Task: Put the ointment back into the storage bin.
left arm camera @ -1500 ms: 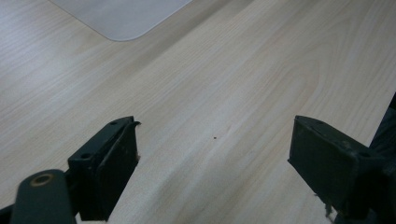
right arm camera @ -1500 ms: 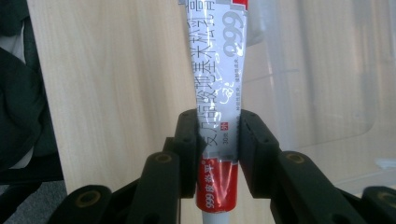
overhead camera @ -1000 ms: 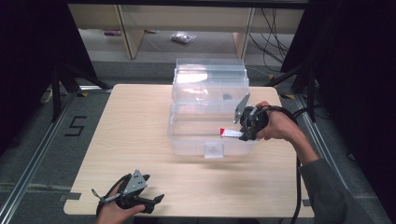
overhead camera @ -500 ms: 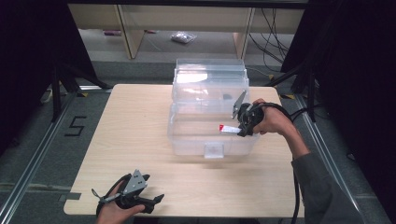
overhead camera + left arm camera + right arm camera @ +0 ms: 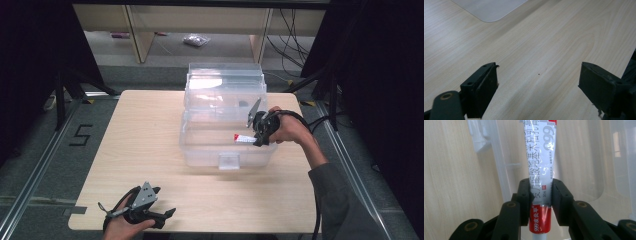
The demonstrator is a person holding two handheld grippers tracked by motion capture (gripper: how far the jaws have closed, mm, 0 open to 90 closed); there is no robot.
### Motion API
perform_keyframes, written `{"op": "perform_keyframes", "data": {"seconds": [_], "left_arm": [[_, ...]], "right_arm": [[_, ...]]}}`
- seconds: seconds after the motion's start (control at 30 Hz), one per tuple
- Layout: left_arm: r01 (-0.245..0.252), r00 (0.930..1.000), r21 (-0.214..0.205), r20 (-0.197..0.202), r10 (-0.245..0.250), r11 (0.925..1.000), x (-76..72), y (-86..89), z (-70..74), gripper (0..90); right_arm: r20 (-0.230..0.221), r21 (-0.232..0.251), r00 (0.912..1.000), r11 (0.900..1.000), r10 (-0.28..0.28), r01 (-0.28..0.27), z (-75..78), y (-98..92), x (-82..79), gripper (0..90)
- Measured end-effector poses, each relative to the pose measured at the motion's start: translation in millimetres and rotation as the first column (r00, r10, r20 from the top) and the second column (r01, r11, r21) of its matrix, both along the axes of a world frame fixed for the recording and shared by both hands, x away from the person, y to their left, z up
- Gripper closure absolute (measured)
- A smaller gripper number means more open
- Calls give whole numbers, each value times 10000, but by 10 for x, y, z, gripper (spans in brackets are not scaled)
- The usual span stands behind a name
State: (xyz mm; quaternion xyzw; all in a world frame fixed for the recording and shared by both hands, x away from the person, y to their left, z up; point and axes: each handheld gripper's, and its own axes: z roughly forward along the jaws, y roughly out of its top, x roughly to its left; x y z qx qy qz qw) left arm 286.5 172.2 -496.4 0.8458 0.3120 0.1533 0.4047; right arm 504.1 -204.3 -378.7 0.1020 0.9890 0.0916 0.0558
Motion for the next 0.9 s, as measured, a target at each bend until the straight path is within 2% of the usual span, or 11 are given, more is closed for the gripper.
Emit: {"op": "perform_keyframes", "data": {"seconds": [0.07, 0.2, 0.37, 0.43, 0.47, 0.5, 0.53, 0.6, 0.73, 0.8, 0.9], "left_arm": [[25, 10000, -99, 38, -25, 9999, 5, -2, -8, 151], [-27, 10000, 27, 31, 27, 10000, 3, 2, -1, 151], [48, 10000, -107, 38, -47, 9999, 6, -2, -9, 151], [24, 10000, -5, 80, -24, 10000, 13, 1, -11, 151], [16, 10000, -31, 76, -16, 10000, 12, 0, -10, 151], [16, 10000, -31, 76, -16, 10000, 12, 0, -10, 151], [27, 10000, -18, 78, -27, 10000, 12, 1, -10, 151], [15, 10000, -27, 68, -15, 10000, 12, 0, -11, 151], [17, 10000, 2, 84, -17, 10000, 10, 0, -9, 151], [41, 10000, 0, 87, -41, 10000, 12, 1, -9, 151], [-8, 10000, 12, 93, 8, 10000, 9, -1, -9, 151]], "right_arm": [[97, -209, 9999, 9998, 80, -78, -5, 1, 14, 708], [-122, 124, 9999, 9999, 45, -43, -53, -1, 15, 708], [-10, -62, 9994, 9994, 336, -336, -109, -40, 43, 707], [-204, 143, 9998, 9999, 66, -63, -131, -42, 11, 706], [-102, -108, 9994, 9994, 337, -338, -136, -50, 25, 706], [-139, -181, 9998, 9997, 148, -151, -144, -46, 8, 704], [63, -106, 9975, 9975, 706, -705, -153, -44, 45, 702], [-279, 27, 9992, 9996, 269, -268, -153, -34, 7, 699], [-199, 224, 9980, 9980, 602, -597, -126, -24, 12, 662], [-29, 70, 9993, 9993, 372, -372, -91, -41, 3, 661], [-7, 359, 10000, 9993, 41, -41, -62, -51, -20, 656]]}}
